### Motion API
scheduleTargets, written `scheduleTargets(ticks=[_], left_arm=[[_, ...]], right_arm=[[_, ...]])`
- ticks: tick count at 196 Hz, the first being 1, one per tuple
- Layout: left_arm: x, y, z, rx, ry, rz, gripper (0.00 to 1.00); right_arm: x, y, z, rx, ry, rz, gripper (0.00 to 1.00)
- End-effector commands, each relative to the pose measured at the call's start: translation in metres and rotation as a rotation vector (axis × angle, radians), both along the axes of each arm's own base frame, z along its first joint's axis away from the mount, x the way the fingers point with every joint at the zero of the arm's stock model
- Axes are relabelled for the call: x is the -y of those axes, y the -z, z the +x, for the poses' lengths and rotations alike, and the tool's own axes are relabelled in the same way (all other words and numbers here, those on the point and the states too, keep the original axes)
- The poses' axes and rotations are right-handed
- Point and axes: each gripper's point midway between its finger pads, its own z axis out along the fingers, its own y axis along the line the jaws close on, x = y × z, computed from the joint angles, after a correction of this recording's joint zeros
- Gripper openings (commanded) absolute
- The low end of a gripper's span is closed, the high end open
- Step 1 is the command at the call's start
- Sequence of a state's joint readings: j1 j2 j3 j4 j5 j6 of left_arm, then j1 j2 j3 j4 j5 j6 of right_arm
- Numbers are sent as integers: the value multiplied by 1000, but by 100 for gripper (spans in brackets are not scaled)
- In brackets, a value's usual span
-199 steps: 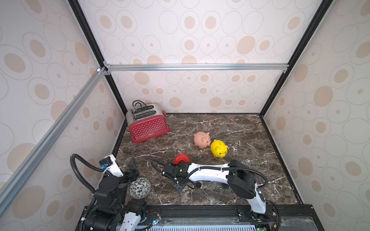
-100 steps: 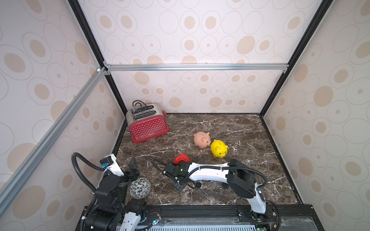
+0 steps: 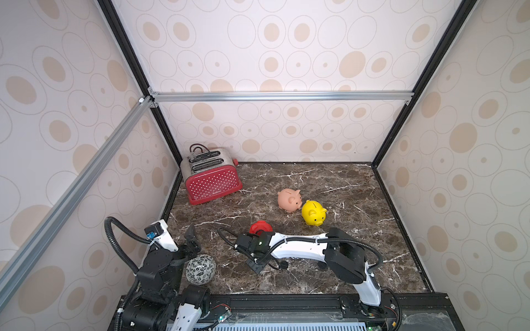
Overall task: Close piggy banks
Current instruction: Pick up the knob at the center of the board.
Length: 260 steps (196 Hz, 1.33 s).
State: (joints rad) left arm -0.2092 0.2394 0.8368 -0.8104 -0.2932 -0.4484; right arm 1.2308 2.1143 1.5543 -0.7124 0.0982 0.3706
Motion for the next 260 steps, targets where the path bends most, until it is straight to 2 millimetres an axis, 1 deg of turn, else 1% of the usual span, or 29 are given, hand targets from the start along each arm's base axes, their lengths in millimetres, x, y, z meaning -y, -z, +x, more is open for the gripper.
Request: scheduleTargets(ticks=[1,37,49,88,109,138,156,163,175,186,198,204,213,227,260], left_arm=[[1,0,-1,-20,6,6,78],[7,4,4,-42,34,2,78],[9,7,6,-54,47,-4,78],[7,8,10,-72,31,4,79],[10,9,13,-81,41,-1,79],[11,11,17,-91,41,-7,79],[18,13,23,-90,67,-26,79],[21,14,26,-98,82,-34,79],[30,20,36,-121,107,-62,80],[42,28,49,-146,150,-103,79],[57,45,64,-193,203,-149,79],[65,48,74,-190,230,-173,79],[75,59,84,-214,258,-206,78],[87,72,98,-228,296,-248,78],[102,94,131,-250,326,-286,78]], right_arm=[[17,28,-4,-24,0,-88,0],[16,17,-1,-3,-8,-86,0],[14,8,-1,8,-13,-73,0],[11,-31,-6,44,-27,-1,0],[11,-51,-11,40,-18,55,0],[18,-77,-15,35,5,106,0],[27,-94,-15,47,36,120,0],[30,-104,-14,57,52,135,0],[37,-119,-9,89,96,144,0],[46,-131,-2,129,151,139,0],[59,-142,8,165,223,113,0],[65,-146,12,173,256,103,0],[72,-150,17,179,304,92,0],[78,-155,21,168,362,103,0],[85,-166,33,151,533,168,0]])
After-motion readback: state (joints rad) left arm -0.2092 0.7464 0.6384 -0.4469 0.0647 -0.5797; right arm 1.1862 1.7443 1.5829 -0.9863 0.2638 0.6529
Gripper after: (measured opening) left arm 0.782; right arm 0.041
